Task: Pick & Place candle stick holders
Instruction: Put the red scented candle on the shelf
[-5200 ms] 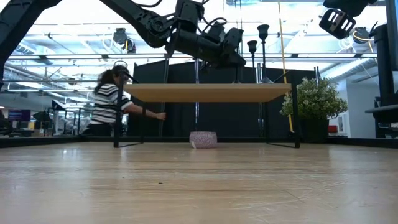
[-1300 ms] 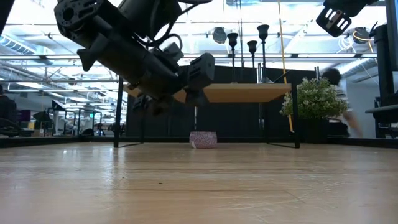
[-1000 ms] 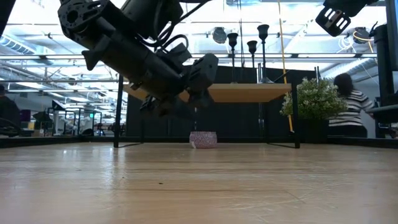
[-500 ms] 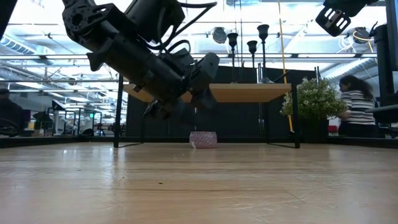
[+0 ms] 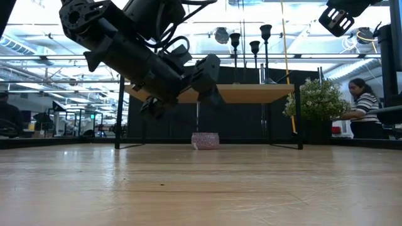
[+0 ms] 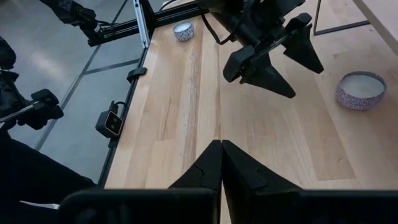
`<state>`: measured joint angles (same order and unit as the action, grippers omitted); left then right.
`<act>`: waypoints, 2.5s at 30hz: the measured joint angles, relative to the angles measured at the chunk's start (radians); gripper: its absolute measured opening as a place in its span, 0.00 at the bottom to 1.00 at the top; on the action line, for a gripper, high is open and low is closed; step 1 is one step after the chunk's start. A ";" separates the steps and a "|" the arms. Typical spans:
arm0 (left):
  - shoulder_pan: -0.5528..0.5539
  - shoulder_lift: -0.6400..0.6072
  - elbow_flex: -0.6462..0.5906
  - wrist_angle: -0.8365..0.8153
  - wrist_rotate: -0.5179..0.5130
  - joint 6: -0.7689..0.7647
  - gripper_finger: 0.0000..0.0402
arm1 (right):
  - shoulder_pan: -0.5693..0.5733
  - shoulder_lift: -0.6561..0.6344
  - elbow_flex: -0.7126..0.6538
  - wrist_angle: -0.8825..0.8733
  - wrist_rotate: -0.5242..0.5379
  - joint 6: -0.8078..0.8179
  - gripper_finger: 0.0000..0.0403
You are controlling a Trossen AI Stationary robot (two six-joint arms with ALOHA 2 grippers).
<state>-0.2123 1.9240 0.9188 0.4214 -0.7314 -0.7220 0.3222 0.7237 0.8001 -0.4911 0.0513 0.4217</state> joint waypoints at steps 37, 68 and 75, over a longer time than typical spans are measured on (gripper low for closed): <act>-0.027 0.156 0.230 -0.246 -0.369 -0.082 0.99 | 0.000 0.000 -0.001 -0.018 0.027 0.000 0.00; 0.095 0.190 0.229 -0.227 -0.217 -0.066 0.99 | 0.000 0.000 -0.001 -0.059 0.027 -0.023 0.00; 0.107 0.199 0.229 -0.208 -0.212 -0.044 0.99 | 0.000 0.000 -0.001 -0.059 0.031 -0.023 0.00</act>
<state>-0.1050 2.1227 1.1482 0.2131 -0.9439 -0.7664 0.3222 0.7236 0.7994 -0.5503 0.0818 0.3988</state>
